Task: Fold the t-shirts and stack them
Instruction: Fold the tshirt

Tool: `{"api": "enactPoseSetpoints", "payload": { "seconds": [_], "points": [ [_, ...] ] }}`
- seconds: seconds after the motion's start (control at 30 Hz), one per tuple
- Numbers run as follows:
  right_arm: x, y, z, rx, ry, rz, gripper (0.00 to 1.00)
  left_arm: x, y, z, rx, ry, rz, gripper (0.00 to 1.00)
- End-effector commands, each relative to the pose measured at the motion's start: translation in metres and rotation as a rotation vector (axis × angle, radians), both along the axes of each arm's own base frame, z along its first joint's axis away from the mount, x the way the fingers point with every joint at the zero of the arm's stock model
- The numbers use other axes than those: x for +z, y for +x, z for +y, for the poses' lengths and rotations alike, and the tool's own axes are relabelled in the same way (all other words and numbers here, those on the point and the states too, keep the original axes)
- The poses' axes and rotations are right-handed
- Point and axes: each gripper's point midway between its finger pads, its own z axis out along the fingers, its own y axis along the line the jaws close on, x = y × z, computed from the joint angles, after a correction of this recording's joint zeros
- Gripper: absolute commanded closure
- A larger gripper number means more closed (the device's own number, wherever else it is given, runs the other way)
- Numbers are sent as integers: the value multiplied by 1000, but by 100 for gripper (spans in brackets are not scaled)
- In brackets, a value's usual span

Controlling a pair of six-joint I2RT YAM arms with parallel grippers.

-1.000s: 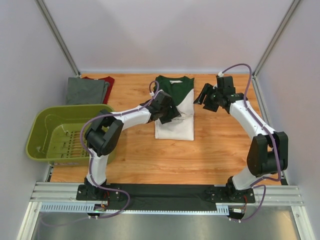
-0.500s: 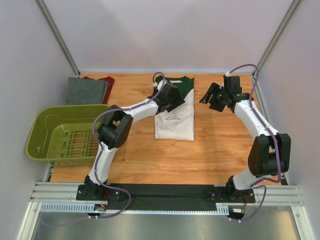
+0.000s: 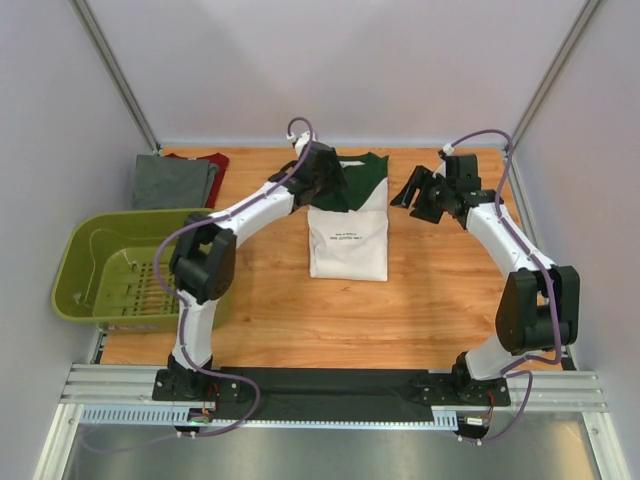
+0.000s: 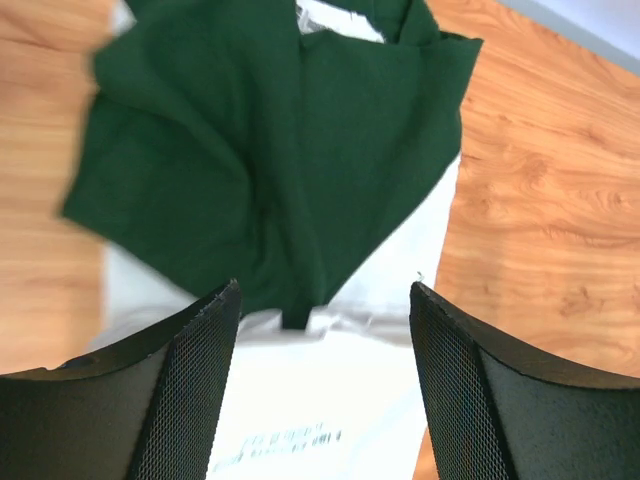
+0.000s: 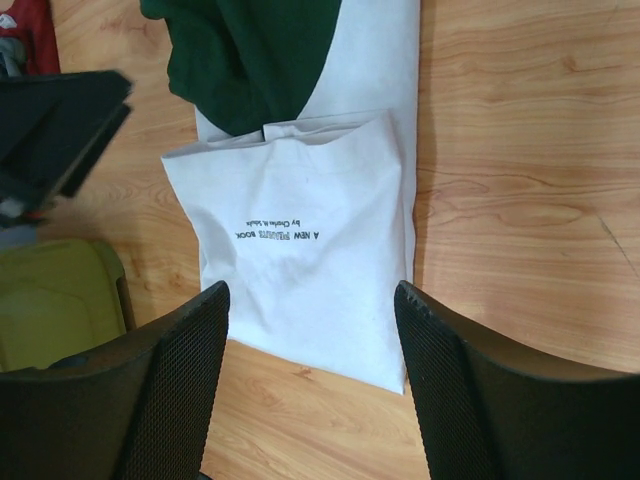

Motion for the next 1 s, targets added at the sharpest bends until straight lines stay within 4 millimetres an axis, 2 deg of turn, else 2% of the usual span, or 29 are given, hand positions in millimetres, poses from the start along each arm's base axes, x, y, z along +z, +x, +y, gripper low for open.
{"api": "enactPoseSetpoints", "payload": {
  "seconds": [0.0, 0.03, 0.07, 0.1, 0.13, 0.17, 0.2, 0.23, 0.27, 0.3, 0.33, 0.4, 0.43, 0.5, 0.63, 0.83, 0.97],
  "points": [
    [17, 3, 17, 80, 4, -94, 33, 76, -31, 34, -61, 80, -114, 25],
    [14, 3, 20, 85, -10, -93, 34, 91, -44, 43, -68, 67, -125, 25],
    [8, 0, 30, 105, -17, -80, 35, 64, -64, 48, -108, 81, -57, 25],
    [4, -2, 33, 112, -25, -69, 36, 56, -76, 53, -113, 82, -27, 25],
    [-2, -3, 35, 107, -42, -58, 39, 61, -88, 60, -107, 55, -16, 26],
    [-10, -3, 40, 112, -51, -39, 41, 53, -98, 62, -122, 49, 7, 27],
    [-14, -4, 47, 126, -59, -35, 43, 29, -116, 67, -141, 50, 72, 30],
    [-22, -2, 48, 119, -78, -23, 48, 30, -124, 69, -147, 36, 76, 31],
    [-25, -1, 53, 128, -87, -22, 51, 11, -137, 72, -165, 35, 113, 33],
    [-27, 3, 54, 130, -94, -25, 53, 7, -141, 73, -165, 25, 120, 38],
    [-39, 7, 55, 131, -109, -4, 59, 4, -146, 75, -165, 20, 128, 41],
    [-41, 15, 59, 142, -125, -7, 68, -10, -152, 76, -179, 28, 149, 48],
    [-54, 18, 58, 143, -143, 21, 70, -16, -153, 77, -181, 37, 165, 50],
    [-60, 22, 57, 151, -168, 37, 72, -26, -156, 78, -187, 56, 186, 54],
    [-88, 24, 52, 150, -209, 91, 75, -54, -157, 80, -187, 98, 241, 59],
    [-115, 23, 47, 144, -252, 140, 81, -68, -159, 79, -201, 106, 270, 64],
    [-118, 27, 38, 114, -301, 148, 86, -72, -167, 72, -244, 75, 286, 64]
  ]
}}
